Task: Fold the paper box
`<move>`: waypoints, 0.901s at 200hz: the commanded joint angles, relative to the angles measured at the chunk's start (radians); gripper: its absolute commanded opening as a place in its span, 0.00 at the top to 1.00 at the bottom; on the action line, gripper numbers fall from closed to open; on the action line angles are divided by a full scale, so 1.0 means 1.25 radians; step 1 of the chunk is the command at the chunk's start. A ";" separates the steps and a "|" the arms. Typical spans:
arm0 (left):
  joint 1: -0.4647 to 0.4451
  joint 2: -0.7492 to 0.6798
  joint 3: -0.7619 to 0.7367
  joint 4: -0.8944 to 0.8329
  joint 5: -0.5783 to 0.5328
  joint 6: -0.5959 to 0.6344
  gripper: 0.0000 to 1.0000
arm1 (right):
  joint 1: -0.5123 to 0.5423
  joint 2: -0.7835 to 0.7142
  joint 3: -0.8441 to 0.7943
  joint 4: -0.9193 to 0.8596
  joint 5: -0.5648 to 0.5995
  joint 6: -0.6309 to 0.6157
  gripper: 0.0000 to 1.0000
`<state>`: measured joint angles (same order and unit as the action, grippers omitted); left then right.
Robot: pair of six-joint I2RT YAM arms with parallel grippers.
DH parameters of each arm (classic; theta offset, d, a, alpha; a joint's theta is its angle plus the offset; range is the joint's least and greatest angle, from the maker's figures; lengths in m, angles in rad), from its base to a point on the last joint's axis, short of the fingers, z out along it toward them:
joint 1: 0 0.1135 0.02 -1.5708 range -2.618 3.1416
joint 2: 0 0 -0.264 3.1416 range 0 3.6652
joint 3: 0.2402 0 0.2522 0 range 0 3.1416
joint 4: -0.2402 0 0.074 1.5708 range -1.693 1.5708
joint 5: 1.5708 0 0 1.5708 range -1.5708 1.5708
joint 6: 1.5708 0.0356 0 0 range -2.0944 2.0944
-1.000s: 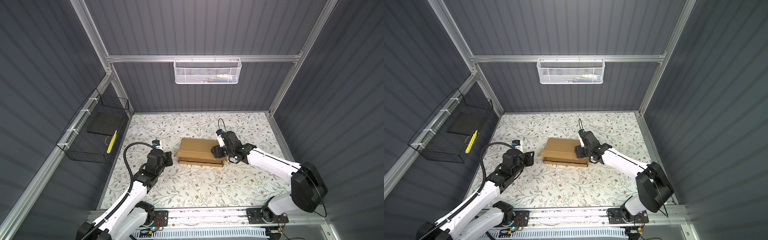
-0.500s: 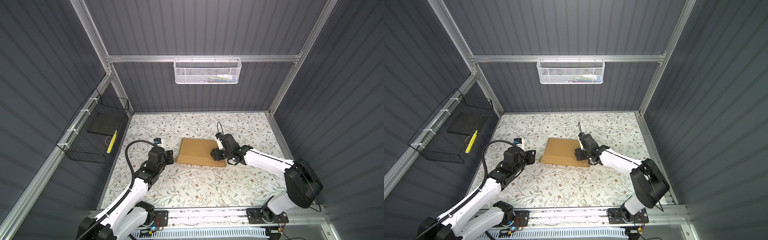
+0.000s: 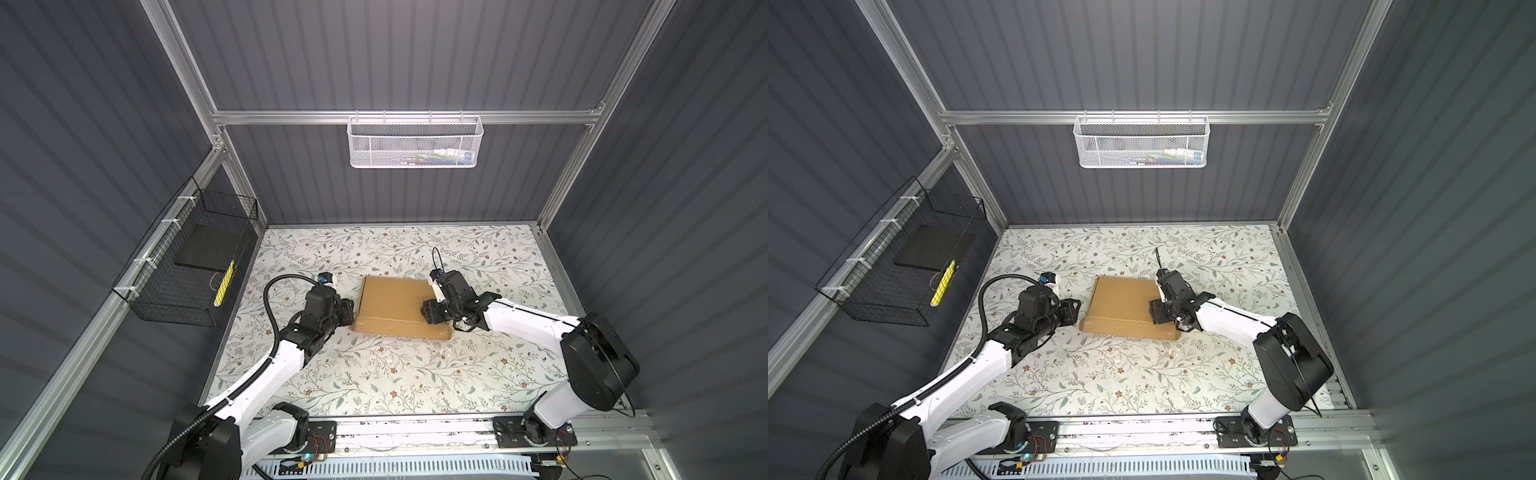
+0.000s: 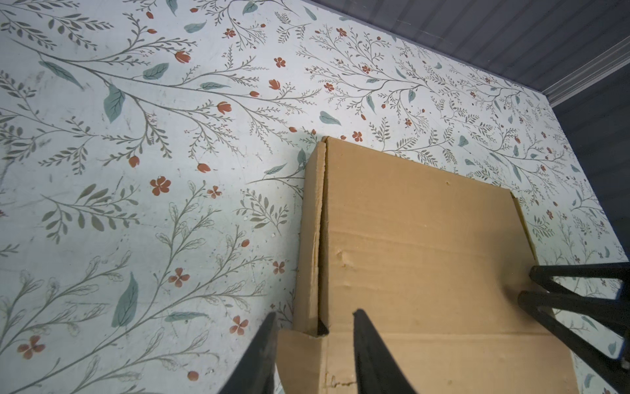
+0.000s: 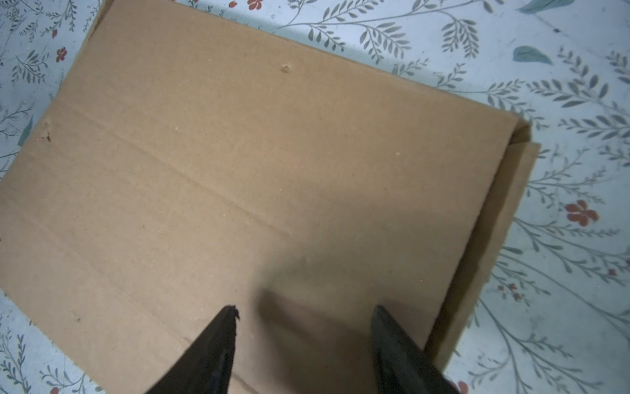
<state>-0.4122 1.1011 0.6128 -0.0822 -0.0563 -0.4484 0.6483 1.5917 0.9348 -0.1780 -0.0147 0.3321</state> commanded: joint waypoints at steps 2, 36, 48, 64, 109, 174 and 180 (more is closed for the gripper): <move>-0.002 0.026 0.032 -0.003 0.029 0.019 0.62 | 0.003 0.014 -0.010 -0.004 0.012 0.008 0.36; -0.002 0.068 0.035 0.013 0.045 0.021 0.62 | 0.003 0.015 -0.009 0.000 0.009 0.009 0.37; -0.002 0.081 0.033 0.019 0.046 0.019 0.62 | 0.003 0.015 -0.008 0.000 0.008 0.008 0.37; -0.002 0.096 0.034 0.019 0.045 0.018 0.62 | 0.003 0.015 -0.007 -0.002 0.007 0.006 0.37; -0.001 0.141 0.065 0.001 0.044 0.032 0.61 | 0.003 0.019 -0.009 -0.001 0.008 0.008 0.37; 0.003 0.222 0.098 -0.002 0.066 0.043 0.61 | 0.003 0.024 -0.007 0.006 0.000 0.009 0.37; 0.003 0.224 0.096 0.000 0.064 0.040 0.61 | 0.003 0.024 -0.008 0.006 -0.002 0.009 0.37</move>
<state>-0.4118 1.3647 0.7151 -0.0750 0.0059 -0.4179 0.6487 1.5986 0.9348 -0.1719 -0.0132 0.3359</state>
